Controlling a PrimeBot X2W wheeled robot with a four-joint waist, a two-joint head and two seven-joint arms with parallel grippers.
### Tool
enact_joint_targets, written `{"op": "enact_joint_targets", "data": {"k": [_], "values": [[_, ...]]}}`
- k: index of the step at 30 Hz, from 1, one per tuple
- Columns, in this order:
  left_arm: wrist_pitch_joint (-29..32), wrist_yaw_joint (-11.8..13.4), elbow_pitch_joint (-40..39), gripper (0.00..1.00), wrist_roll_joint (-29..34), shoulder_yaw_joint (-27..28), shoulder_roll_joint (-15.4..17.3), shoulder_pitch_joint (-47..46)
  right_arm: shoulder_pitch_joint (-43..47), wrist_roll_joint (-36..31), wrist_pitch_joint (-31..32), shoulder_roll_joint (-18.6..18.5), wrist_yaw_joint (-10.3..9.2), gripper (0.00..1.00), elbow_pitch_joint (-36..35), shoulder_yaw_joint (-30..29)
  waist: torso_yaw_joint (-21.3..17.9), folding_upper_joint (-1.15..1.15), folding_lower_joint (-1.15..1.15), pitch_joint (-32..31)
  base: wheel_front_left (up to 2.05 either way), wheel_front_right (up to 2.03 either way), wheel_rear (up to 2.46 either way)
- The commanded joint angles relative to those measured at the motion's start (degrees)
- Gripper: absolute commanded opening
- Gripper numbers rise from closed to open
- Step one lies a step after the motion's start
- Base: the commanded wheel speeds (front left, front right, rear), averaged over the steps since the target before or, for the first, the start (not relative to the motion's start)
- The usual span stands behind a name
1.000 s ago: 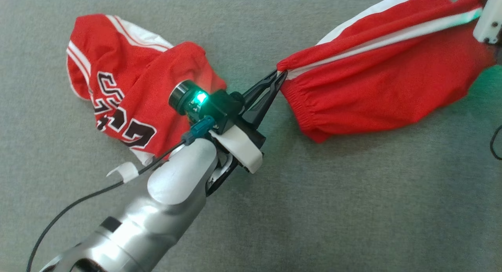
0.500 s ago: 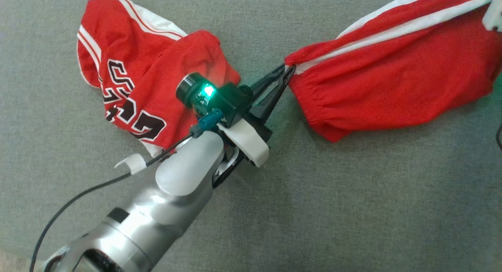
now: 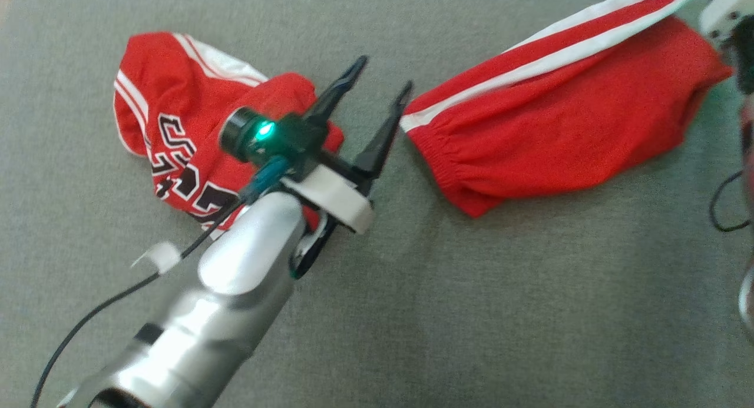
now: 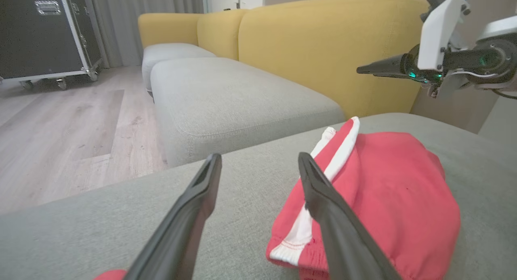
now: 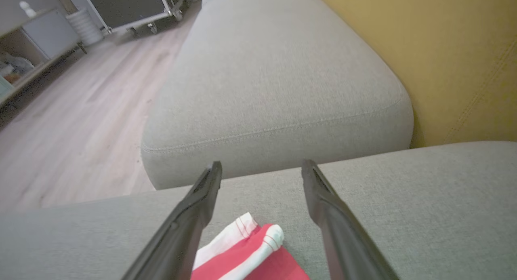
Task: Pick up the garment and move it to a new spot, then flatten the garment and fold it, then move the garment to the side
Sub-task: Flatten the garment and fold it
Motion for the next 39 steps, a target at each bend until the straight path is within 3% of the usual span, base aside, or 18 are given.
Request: {"op": "enact_joint_targets", "data": {"k": [1, 11, 17, 29, 39], "values": [[-0.43, 0.84, -3.08, 1.00, 0.26, 3.51, 2.64, 1.00, 0.60, 2.36, -3.46, 1.93, -0.05, 1.00, -2.26, 2.84, -2.11, 0.00, 0.01, -3.36, 0.00, 0.00, 0.00], [-0.44, 4.65, -13.87, 1.00, 2.04, 14.25, 5.94, 12.26, 16.66, 16.61, -14.95, 3.64, -0.05, 1.00, -11.51, 15.43, -6.18, 0.00, 0.01, -11.57, 0.00, 0.00, 0.00], [-0.44, 5.04, -17.56, 1.00, 3.59, 18.10, 6.42, 19.00, 25.83, 18.76, -18.24, 3.37, -0.05, 1.00, -17.99, 19.97, -8.11, 0.00, 0.01, -14.78, 0.00, 0.00, 0.00], [-0.44, 4.74, -22.92, 1.00, 7.93, 26.03, 3.22, 33.79, 46.42, 16.60, -20.86, 9.21, -0.05, 1.00, -31.80, 16.23, -10.92, 0.00, 0.01, -17.72, 0.00, 0.00, 0.00], [-0.44, 2.18, -22.88, 1.00, 12.00, 29.69, 0.25, 37.56, 51.90, 13.23, -18.32, 10.73, -0.05, 1.00, -38.95, 14.78, -10.38, 0.00, 0.01, -17.41, 0.00, 0.00, 0.00]]}}
